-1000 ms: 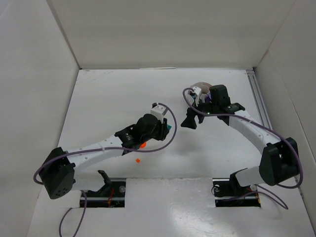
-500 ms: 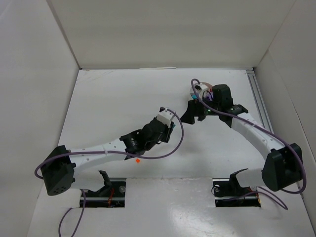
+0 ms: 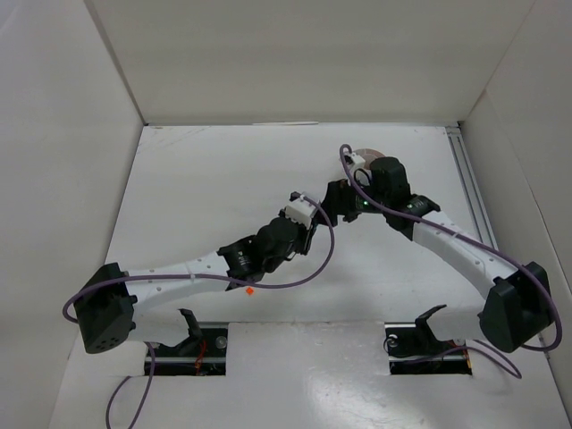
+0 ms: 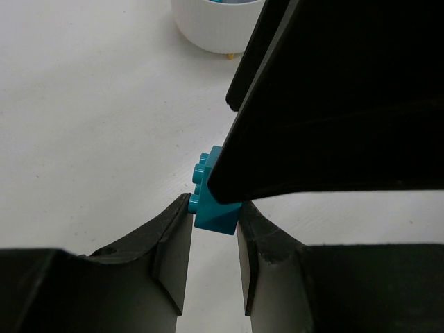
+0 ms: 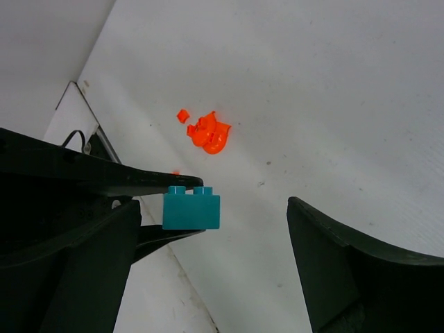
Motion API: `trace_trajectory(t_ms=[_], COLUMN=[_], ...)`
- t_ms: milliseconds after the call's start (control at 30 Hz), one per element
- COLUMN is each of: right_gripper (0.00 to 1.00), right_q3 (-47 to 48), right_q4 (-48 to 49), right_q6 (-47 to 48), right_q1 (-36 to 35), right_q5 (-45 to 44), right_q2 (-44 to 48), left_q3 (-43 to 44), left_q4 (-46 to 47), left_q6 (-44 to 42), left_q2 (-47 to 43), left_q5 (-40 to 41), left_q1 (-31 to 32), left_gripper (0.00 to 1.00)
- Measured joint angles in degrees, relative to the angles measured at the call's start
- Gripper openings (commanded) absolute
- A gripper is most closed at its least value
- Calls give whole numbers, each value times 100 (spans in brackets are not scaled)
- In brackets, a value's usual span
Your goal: Sort the legos into containers by color
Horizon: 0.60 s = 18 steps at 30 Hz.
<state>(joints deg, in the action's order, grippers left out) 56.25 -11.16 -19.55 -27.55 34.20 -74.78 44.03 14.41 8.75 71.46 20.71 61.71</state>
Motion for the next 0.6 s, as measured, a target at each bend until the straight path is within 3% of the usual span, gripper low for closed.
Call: trace_trajectory(t_ms=[600], right_gripper=[48], right_q3=[0], right_q4=[391], right_q6=[-439], right_q1=[-304], right_q5=[-101], right_q2=[-105], left_q3=[-52], left_q4=[382], left_q6=[-116], left_q2=[-70], left_q5=[396], left_q1=[107], left_gripper=[0])
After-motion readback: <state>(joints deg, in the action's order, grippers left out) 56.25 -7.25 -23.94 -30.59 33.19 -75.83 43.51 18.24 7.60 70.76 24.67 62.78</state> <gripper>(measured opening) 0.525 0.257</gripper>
